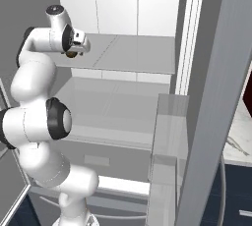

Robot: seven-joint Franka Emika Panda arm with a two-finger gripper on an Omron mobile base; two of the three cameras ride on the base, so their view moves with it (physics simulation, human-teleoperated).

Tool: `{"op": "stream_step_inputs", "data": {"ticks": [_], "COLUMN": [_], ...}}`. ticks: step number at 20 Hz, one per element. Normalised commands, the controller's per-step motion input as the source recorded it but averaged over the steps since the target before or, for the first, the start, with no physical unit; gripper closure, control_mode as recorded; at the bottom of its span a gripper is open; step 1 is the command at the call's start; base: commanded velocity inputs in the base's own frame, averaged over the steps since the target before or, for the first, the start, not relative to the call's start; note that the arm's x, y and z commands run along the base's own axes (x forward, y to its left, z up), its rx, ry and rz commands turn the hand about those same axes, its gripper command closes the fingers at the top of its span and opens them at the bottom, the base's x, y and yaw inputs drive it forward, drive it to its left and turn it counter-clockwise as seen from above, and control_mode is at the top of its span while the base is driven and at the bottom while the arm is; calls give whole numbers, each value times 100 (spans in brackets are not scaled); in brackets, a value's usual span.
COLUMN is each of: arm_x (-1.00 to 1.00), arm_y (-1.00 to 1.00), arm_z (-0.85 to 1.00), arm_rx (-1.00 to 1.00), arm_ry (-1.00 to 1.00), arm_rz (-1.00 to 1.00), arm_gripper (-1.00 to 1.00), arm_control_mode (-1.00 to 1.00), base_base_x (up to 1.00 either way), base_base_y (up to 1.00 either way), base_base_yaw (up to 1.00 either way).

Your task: Open the fridge, remove the kiwi, onion, and fish, and place them on any counter.

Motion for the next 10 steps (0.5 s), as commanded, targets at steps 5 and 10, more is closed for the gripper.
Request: {"op": "stream_step_inputs", "data": {"ticks": [5,10], "arm_x": [-12,0], "arm_y": [1,0], "arm_z": [-17,-4], "arm_rx": [0,0], "arm_ry": [8,4], "arm_rz": [0,0], "arm_gripper": [100,100], "arm_control_mode": [-100,-100], "base_base_x": [0,0], "base_base_y": [0,0], "base_base_yaw": [0,0]}}
